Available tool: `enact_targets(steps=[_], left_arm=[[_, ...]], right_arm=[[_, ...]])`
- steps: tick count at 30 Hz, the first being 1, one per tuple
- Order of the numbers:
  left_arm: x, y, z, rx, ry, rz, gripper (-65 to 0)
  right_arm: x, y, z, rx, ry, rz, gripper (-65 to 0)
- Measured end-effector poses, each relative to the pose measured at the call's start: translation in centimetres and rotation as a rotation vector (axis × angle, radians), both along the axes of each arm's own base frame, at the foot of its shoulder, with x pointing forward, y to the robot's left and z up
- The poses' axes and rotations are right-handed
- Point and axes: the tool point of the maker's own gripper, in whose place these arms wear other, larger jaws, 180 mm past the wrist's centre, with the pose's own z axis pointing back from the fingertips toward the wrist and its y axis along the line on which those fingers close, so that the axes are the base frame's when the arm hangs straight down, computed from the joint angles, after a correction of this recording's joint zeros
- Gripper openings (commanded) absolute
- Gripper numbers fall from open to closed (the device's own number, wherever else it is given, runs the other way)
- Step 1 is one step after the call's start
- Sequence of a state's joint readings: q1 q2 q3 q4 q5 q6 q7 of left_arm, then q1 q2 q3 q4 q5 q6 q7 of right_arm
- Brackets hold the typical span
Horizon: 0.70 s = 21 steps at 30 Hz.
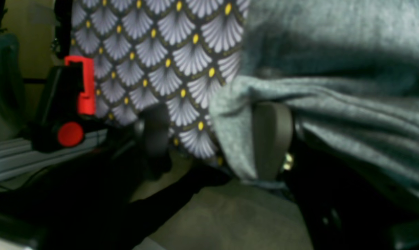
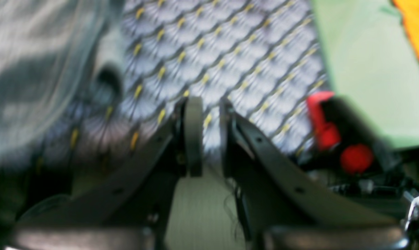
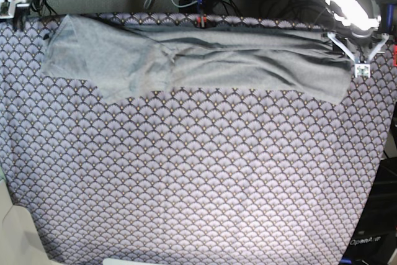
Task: Fold the T-shirt properly
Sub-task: 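Move the right gripper to the folded shirt end and grasp fabric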
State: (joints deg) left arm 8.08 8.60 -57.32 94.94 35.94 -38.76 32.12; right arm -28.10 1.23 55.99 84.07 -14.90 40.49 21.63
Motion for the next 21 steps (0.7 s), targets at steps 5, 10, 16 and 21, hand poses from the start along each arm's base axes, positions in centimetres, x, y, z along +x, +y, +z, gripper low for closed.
enact_targets(steps=[5, 10, 16, 21], left_arm=[[-0.6, 0.0, 0.5, -0.009, 0.016, 0.019, -26.0], [-1.7, -0.1, 0.9, -0.004, 0.03, 0.028, -18.6], [-1.7, 0.3, 1.2, 0.008, 0.022, 0.037, -1.8], [-1.6, 0.3, 1.3, 0.004, 0.014, 0.038, 0.0]], right_arm=[[2.9, 0.7, 3.2, -0.055, -0.094, 0.043, -54.5], [7.1, 5.6, 3.4, -0.024, -0.098, 0.167, -47.8], [10.2, 11.4, 1.5, -0.003, 0.067, 0.335, -40.2], [13.5, 14.1, 1.1, -0.006, 0.126, 0.409, -36.8]])
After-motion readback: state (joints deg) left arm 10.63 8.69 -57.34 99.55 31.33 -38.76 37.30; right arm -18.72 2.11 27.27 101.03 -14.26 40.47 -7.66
